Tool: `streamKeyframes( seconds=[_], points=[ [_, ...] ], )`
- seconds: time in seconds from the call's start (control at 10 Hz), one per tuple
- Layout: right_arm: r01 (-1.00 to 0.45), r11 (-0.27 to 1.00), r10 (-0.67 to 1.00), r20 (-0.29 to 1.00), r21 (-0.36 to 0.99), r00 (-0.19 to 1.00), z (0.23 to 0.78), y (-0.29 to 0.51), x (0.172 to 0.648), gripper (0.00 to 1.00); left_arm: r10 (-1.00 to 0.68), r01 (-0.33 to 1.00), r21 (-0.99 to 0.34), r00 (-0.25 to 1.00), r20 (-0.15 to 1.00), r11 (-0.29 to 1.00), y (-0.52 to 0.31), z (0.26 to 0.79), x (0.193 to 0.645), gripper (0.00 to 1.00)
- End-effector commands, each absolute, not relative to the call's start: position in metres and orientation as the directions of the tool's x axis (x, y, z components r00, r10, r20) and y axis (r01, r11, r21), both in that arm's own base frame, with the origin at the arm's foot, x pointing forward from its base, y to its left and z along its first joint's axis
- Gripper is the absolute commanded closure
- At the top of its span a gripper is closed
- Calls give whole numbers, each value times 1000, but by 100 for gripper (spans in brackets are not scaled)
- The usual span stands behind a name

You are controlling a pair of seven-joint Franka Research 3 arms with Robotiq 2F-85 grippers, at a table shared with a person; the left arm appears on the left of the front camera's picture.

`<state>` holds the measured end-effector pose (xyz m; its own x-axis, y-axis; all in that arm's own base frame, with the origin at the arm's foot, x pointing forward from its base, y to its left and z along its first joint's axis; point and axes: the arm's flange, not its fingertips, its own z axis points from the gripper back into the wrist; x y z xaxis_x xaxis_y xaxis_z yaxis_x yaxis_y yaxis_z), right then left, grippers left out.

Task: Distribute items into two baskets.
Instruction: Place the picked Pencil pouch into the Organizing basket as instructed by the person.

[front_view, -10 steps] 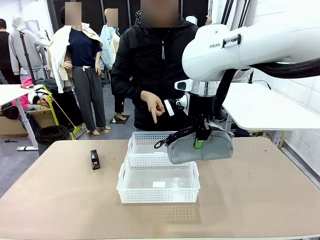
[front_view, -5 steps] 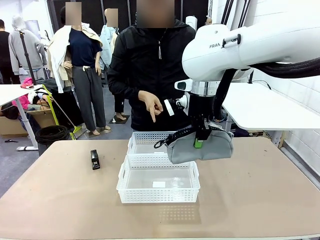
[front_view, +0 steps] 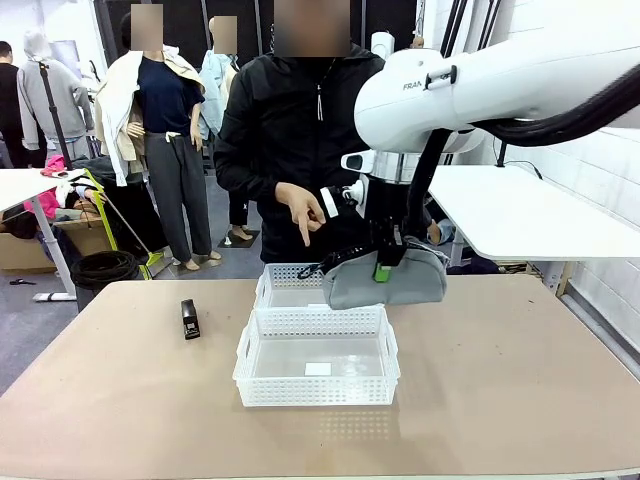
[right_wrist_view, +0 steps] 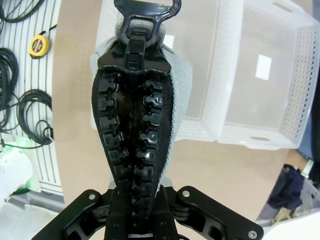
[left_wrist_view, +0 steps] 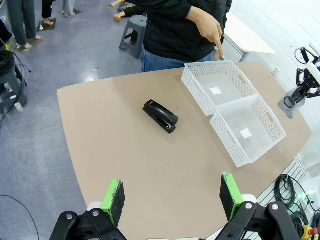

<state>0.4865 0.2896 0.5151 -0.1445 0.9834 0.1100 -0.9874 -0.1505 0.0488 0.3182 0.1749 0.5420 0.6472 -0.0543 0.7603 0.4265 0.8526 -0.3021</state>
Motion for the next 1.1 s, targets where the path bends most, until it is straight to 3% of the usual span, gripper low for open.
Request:
streamKeyframes(
  seconds=[0.0,0.4,1.0],
  points=[
    [-977,-196,975,122,81,-186,518,300,514,100,-44,428,-308,639,768,850,176,541,319,0],
    [-969,-242,959,163,59,-230,506,320,552,100,-44,428,-308,639,768,850,176,541,319,0],
    [-972,-232,967,100,-47,-235,474,353,609,100,-44,428,-308,639,768,850,176,541,319,0]
  ],
)
